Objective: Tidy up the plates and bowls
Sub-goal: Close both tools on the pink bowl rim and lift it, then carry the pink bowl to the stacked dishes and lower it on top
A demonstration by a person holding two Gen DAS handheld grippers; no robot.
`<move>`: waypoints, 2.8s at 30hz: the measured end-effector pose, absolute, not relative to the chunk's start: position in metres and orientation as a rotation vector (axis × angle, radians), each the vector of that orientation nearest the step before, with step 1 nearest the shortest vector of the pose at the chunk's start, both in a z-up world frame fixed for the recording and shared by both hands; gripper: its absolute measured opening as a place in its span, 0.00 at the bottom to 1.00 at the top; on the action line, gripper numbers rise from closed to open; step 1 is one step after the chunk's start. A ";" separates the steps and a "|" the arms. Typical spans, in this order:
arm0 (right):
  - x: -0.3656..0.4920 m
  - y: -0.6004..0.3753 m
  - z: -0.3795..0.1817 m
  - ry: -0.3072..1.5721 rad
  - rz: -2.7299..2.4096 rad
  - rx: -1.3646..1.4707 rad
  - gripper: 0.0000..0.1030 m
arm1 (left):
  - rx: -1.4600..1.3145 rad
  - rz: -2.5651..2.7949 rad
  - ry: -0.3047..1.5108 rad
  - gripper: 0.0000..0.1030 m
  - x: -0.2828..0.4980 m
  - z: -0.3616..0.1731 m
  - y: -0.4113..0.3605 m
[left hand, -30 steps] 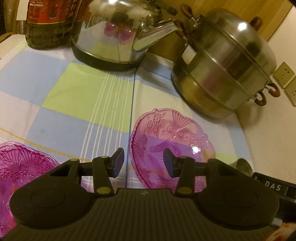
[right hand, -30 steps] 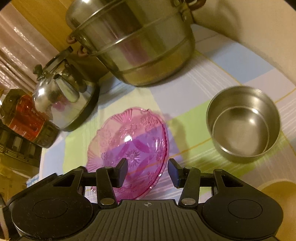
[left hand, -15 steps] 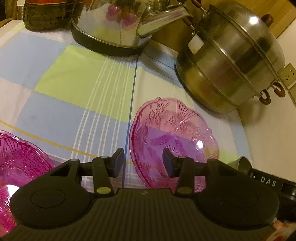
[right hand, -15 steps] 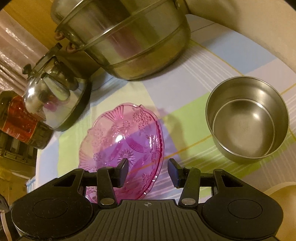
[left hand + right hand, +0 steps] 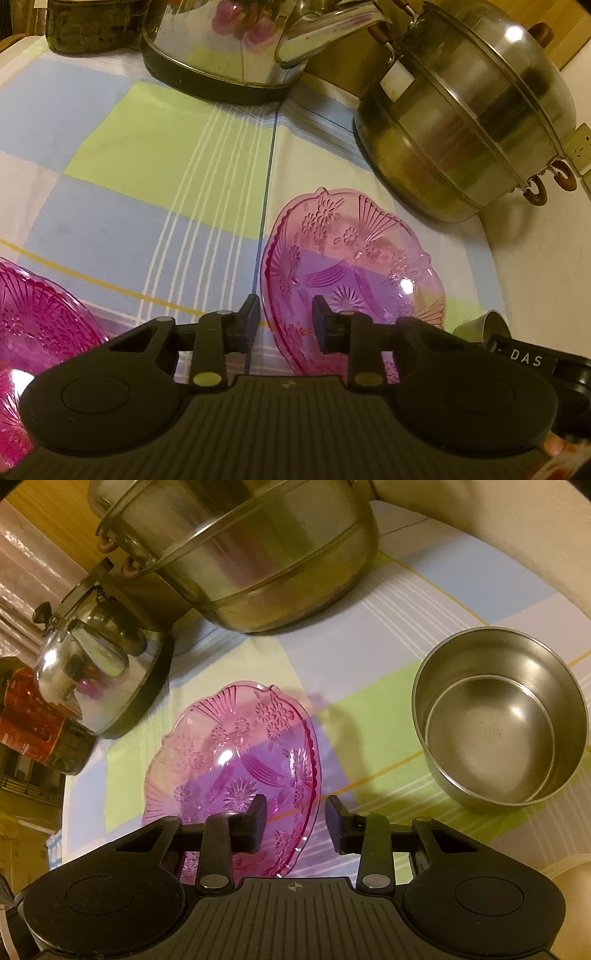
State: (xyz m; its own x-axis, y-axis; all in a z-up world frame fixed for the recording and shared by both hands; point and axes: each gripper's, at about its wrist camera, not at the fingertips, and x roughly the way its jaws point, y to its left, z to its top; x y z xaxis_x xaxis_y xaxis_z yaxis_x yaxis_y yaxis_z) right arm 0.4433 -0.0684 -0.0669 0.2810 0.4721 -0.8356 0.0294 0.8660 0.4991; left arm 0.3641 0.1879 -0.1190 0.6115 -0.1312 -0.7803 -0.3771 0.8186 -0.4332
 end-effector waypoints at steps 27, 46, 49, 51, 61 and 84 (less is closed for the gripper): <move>0.448 -0.066 -0.071 1.250 0.302 0.435 0.09 | -0.603 0.164 0.902 0.09 0.362 -0.119 0.188; 0.433 -0.066 -0.023 1.158 0.356 0.429 0.09 | -0.609 0.150 0.800 0.09 0.331 -0.079 0.190; 0.425 -0.067 -0.011 1.140 0.379 0.436 0.09 | -0.610 0.153 0.782 0.09 0.323 -0.070 0.190; 0.418 -0.067 -0.003 1.128 0.394 0.436 0.09 | -0.605 0.157 0.772 0.09 0.316 -0.064 0.191; 0.391 -0.052 0.019 1.110 0.475 0.411 0.09 | -0.612 0.190 0.724 0.10 0.269 -0.043 0.195; 0.308 0.003 0.056 1.082 0.685 0.379 0.09 | -0.631 0.349 0.672 0.10 0.148 -0.013 0.232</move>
State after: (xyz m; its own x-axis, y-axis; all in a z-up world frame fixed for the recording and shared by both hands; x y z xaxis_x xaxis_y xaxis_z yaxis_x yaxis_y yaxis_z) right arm 0.3076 0.0029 0.0559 0.2950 0.6751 -0.6762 -0.3227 0.7365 0.5945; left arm 0.1482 0.2316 -0.0128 0.7359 0.0997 -0.6697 -0.4903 0.7606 -0.4255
